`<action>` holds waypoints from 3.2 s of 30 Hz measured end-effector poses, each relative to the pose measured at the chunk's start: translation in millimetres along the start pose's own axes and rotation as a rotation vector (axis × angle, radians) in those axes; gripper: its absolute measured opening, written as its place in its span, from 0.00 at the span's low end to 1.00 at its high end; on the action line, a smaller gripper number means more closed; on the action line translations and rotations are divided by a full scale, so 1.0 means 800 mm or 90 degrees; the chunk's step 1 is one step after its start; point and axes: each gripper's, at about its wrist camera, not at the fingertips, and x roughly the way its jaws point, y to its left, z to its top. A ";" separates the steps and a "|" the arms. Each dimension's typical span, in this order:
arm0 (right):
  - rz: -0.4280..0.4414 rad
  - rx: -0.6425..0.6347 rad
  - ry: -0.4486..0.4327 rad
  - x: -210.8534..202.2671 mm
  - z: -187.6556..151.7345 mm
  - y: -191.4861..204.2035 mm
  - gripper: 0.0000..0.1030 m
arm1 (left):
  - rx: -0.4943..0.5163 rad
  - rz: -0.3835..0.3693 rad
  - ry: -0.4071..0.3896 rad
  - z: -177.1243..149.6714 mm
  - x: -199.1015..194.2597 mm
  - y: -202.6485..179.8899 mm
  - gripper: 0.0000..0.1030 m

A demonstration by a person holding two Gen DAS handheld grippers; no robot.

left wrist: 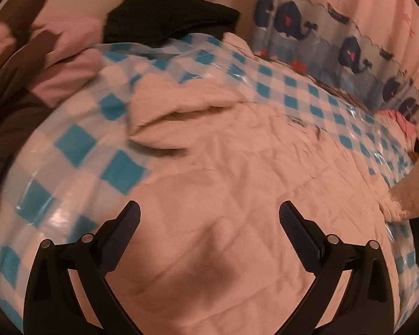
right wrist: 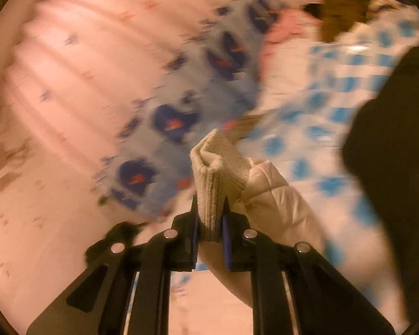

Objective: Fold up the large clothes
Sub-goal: 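Lift the sleeve cuff with the right gripper and fold it across the jacket body, then grasp the other sleeve cuff with the left gripper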

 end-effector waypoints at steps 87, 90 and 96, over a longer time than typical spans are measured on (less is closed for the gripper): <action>-0.113 -0.285 0.293 0.219 -0.355 -0.007 0.94 | 0.548 0.124 0.066 0.197 0.247 -0.153 0.94; -0.108 -0.279 0.293 0.219 -0.354 -0.009 0.94 | 0.571 0.162 0.079 0.184 0.278 -0.165 0.94; -0.102 -0.273 0.293 0.221 -0.354 -0.012 0.95 | 0.571 0.308 0.140 0.185 0.351 -0.150 0.93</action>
